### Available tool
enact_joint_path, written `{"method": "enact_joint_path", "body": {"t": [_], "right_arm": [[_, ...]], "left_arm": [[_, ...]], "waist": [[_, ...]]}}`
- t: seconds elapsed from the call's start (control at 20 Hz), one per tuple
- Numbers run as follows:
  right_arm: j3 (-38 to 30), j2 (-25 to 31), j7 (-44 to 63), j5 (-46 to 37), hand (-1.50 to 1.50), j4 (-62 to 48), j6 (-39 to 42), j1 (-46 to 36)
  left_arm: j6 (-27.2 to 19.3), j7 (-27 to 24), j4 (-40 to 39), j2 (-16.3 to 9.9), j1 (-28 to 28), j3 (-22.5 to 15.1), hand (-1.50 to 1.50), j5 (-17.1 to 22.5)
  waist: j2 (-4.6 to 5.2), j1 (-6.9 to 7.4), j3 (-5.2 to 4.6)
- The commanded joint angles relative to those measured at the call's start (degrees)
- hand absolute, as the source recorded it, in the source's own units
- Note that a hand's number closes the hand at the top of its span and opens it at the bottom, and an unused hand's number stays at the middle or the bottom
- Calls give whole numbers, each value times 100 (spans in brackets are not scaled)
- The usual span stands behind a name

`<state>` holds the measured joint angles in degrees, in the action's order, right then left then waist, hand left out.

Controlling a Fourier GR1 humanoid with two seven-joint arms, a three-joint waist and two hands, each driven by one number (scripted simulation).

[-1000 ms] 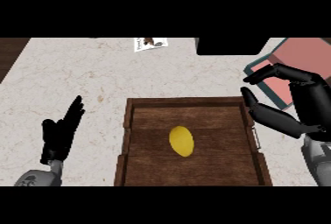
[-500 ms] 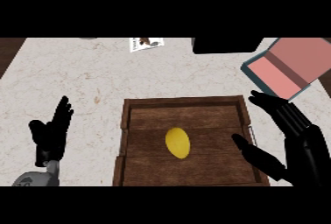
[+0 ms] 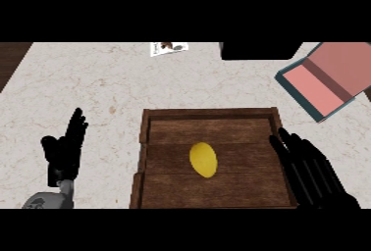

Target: Pick the lemon from the tray and place it in the cardboard box

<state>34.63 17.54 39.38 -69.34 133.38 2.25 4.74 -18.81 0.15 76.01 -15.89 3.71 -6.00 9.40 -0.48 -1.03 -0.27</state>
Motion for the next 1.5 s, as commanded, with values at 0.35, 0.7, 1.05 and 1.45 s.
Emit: {"method": "enact_joint_path", "body": {"t": [0.35,0.7,1.05,1.45], "right_arm": [[1517,-1723,2379,-1006,-150,-732,2726,-1272],[1664,-1745,3262,-567,-150,-1433,2548,-1221],[1723,-1748,3871,76,-150,-2081,2021,-1915],[1623,-1748,4223,322,-150,-2567,1951,-2301]], "left_arm": [[136,-183,-216,50,110,141,0,-40],[203,125,60,-40,124,87,0,-76],[179,195,-28,46,225,87,0,-166],[162,247,-339,86,602,247,0,-174]], "waist": [[46,131,14],[38,156,19],[41,183,22],[50,144,17]]}}
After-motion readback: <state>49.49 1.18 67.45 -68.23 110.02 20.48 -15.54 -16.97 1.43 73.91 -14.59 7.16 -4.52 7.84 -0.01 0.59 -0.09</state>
